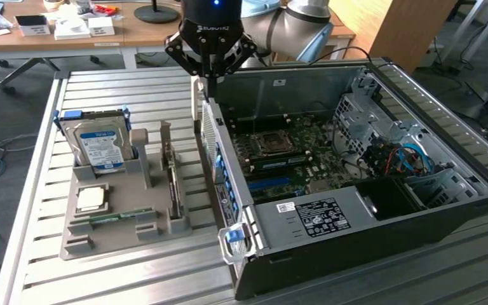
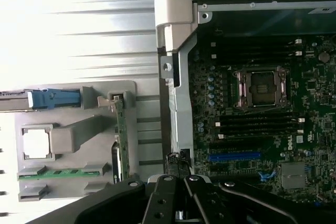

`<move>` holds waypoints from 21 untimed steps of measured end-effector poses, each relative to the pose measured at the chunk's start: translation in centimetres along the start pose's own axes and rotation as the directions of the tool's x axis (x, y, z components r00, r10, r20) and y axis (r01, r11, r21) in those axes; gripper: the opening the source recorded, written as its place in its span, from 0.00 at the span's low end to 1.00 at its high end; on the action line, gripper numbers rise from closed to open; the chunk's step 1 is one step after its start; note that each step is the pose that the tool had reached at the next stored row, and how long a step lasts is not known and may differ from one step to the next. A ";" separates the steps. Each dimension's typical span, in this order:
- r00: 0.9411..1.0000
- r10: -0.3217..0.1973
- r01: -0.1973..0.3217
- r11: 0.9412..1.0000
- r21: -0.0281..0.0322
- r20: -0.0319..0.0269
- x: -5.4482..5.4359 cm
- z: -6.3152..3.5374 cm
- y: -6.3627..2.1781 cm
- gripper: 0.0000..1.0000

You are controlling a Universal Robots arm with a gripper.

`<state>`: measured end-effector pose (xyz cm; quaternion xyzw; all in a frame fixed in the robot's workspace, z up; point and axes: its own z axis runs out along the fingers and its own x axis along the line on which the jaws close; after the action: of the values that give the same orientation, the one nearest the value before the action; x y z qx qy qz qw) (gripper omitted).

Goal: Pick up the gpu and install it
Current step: 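Reach for the gpu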

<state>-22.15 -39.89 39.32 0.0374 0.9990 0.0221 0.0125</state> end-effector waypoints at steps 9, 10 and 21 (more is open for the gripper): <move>1.000 0.000 0.000 1.000 0.000 0.000 1.1 -0.03 -0.08 0.11; 1.000 0.000 0.000 1.000 0.000 0.000 1.2 -0.03 -0.09 0.11; 1.000 0.000 0.000 1.000 0.000 0.000 2.2 -0.06 -0.16 0.11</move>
<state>-24.38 -39.88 39.32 0.0374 0.9990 0.0221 0.0125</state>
